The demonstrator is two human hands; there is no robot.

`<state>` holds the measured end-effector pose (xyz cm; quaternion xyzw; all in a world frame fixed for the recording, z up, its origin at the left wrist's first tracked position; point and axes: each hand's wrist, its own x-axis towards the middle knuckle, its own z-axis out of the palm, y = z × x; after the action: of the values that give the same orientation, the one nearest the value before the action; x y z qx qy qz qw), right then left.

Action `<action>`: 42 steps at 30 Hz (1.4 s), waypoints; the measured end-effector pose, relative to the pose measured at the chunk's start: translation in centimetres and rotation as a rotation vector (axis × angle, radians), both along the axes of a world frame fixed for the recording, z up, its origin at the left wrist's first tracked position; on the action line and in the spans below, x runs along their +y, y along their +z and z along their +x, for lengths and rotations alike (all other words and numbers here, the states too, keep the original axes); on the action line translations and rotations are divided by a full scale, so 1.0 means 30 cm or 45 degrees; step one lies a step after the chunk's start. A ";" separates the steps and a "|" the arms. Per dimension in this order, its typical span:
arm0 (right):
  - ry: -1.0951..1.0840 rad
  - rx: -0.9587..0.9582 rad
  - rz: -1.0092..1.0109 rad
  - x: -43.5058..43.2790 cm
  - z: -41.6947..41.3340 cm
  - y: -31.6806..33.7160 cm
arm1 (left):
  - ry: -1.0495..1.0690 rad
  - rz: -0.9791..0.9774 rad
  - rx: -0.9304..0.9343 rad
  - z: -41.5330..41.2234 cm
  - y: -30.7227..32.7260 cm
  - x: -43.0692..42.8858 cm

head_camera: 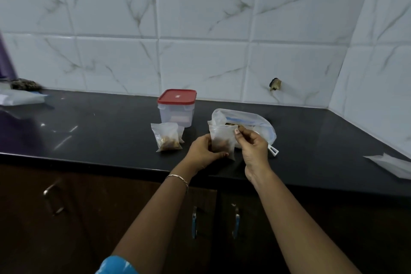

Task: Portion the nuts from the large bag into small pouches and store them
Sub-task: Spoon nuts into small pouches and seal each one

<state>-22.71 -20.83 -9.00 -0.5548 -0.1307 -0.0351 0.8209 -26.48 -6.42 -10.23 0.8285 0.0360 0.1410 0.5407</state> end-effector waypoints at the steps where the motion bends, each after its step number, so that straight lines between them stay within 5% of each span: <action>1: -0.006 0.014 0.020 -0.002 0.003 0.000 | 0.020 0.026 -0.009 0.003 0.000 -0.004; 5: -0.001 0.092 0.105 -0.002 0.016 -0.003 | 0.000 0.019 -0.024 0.000 0.005 -0.014; 12: 0.039 0.079 0.021 -0.001 0.011 -0.001 | 0.037 -0.622 -0.177 -0.020 0.021 0.003; 42: 0.199 0.018 -0.126 -0.006 -0.023 0.006 | 0.005 -0.609 -0.283 -0.046 0.031 -0.004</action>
<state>-23.41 -21.01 -8.82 -0.5830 -0.1693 0.0394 0.7936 -27.84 -6.54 -9.28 0.6566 0.0102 0.2196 0.7215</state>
